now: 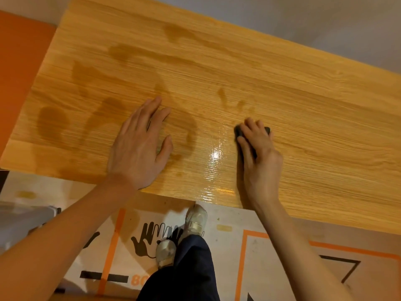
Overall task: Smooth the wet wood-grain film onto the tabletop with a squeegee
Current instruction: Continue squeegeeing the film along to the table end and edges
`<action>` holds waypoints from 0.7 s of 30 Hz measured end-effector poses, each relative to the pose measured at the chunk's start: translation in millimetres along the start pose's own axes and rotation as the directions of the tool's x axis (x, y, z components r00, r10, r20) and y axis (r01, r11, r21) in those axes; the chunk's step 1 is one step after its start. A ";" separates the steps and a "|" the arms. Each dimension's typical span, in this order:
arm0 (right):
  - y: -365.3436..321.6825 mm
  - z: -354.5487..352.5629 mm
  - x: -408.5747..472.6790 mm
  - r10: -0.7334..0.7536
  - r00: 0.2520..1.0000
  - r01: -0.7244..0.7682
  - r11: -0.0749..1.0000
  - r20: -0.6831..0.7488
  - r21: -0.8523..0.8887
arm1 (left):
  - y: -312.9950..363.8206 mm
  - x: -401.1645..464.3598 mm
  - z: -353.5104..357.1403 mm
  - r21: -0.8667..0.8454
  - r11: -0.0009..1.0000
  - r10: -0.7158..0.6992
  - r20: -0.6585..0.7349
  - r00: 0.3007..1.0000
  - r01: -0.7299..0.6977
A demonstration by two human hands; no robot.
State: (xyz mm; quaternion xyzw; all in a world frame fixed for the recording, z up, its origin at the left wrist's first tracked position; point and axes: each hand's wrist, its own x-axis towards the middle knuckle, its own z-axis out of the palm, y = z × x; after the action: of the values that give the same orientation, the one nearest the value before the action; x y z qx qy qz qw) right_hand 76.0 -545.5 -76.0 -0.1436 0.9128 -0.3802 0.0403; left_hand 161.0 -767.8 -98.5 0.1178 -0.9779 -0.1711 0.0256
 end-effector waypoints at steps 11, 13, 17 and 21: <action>16.5 -18.8 34.5 -0.077 0.989 0.080 0.997 0.122 -0.016 | -0.6 0.7 4.3 -0.058 0.998 0.016 -0.108 0.994 -0.023; 15.2 -13.9 54.7 -0.016 0.999 0.016 1.000 0.037 0.003 | -0.9 -0.3 5.3 -0.047 0.999 0.007 -0.097 0.995 -0.012; 11.5 -9.3 -32.8 -0.158 0.965 0.168 0.985 0.209 -0.027 | -1.5 1.6 2.8 -0.062 0.998 -0.028 -0.029 0.999 0.027; 14.2 -15.8 -40.3 -0.376 0.821 0.396 0.917 0.429 0.046 | 0.6 3.6 0.6 -0.096 0.995 -0.023 -0.022 1.000 0.020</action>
State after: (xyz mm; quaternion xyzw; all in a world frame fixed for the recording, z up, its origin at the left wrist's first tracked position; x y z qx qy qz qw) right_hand 108.4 -513.4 -76.2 -0.4063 0.8414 -0.3188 0.1595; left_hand 157.4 -767.9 -98.9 0.1288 -0.9669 -0.2167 0.0404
